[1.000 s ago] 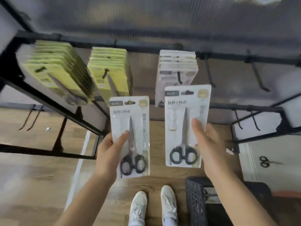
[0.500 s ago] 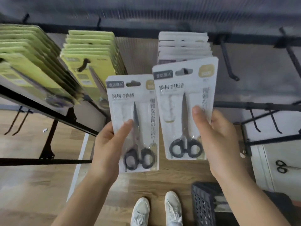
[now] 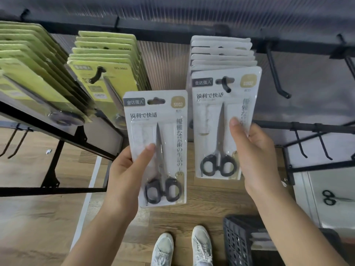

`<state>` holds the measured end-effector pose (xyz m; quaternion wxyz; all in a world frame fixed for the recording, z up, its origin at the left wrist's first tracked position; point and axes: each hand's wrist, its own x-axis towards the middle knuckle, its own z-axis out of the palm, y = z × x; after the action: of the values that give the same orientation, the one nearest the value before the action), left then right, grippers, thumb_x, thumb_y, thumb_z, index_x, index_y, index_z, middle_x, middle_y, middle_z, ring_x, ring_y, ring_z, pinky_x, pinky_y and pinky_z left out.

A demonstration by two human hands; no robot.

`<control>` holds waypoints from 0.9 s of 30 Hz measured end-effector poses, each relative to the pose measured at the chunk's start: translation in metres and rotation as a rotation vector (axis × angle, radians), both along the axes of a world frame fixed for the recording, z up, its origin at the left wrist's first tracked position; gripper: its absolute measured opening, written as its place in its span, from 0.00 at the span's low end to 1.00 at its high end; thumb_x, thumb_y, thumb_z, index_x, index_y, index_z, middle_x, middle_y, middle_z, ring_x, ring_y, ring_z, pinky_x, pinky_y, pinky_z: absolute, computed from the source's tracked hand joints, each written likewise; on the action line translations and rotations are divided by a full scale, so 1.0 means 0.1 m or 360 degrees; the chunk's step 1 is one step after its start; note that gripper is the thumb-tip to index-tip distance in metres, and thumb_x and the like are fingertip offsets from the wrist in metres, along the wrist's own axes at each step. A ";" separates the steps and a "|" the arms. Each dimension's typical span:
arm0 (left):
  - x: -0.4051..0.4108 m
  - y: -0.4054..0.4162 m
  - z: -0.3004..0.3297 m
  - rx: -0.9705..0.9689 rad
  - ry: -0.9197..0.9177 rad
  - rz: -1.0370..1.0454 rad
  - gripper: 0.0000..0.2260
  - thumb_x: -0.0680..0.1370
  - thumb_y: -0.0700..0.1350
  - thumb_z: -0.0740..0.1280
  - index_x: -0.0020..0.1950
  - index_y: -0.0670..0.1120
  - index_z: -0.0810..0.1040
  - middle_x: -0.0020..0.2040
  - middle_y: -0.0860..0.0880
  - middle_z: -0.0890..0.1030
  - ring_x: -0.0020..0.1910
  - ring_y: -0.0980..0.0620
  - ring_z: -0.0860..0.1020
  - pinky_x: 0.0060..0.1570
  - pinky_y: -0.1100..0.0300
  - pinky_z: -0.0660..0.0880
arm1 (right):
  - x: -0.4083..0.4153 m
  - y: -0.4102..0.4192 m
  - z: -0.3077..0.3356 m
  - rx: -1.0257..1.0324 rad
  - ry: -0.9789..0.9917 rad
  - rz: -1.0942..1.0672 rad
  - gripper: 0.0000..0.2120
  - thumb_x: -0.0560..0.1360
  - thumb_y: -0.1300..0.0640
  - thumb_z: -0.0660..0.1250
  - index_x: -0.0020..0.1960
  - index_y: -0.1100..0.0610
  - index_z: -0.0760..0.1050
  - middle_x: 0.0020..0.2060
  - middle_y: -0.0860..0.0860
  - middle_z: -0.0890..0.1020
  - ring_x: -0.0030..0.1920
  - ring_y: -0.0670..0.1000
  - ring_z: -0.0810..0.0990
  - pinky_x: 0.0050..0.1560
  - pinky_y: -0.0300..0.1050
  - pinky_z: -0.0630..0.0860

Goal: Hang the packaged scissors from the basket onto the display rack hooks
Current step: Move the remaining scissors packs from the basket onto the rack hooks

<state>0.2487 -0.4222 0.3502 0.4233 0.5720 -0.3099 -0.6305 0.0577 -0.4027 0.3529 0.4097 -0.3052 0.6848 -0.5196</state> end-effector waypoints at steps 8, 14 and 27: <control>-0.05 -0.02 -0.02 0.0022 -0.0036 -0.0011 0.11 0.66 0.50 0.68 0.43 0.45 0.80 0.40 0.49 0.84 0.40 0.51 0.82 0.38 0.62 0.77 | -0.04 -0.38 -0.13 -0.0019 0.0201 0.0041 0.06 0.78 0.46 0.60 0.46 0.46 0.72 0.40 0.39 0.78 0.37 0.29 0.74 0.37 0.23 0.69; -0.11 -0.01 0.03 0.0020 -0.0025 -0.0024 0.08 0.66 0.49 0.68 0.41 0.46 0.80 0.36 0.52 0.84 0.37 0.55 0.81 0.33 0.66 0.76 | -0.12 -0.28 -0.10 0.0136 0.0505 0.0263 0.11 0.77 0.48 0.63 0.56 0.51 0.71 0.49 0.40 0.78 0.47 0.32 0.76 0.49 0.30 0.72; -0.24 0.06 0.22 -0.0273 -0.0174 -0.0407 0.08 0.69 0.51 0.72 0.42 0.47 0.81 0.36 0.41 0.81 0.36 0.50 0.78 0.35 0.57 0.74 | -0.18 0.04 0.73 -0.0418 0.1414 0.0628 0.22 0.77 0.45 0.60 0.68 0.52 0.67 0.57 0.44 0.76 0.54 0.39 0.74 0.55 0.33 0.70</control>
<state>0.2246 -0.4158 0.3721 0.3694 0.5231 -0.4554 -0.6185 0.0401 -0.3984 0.4259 0.1272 -0.6695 0.6513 -0.3339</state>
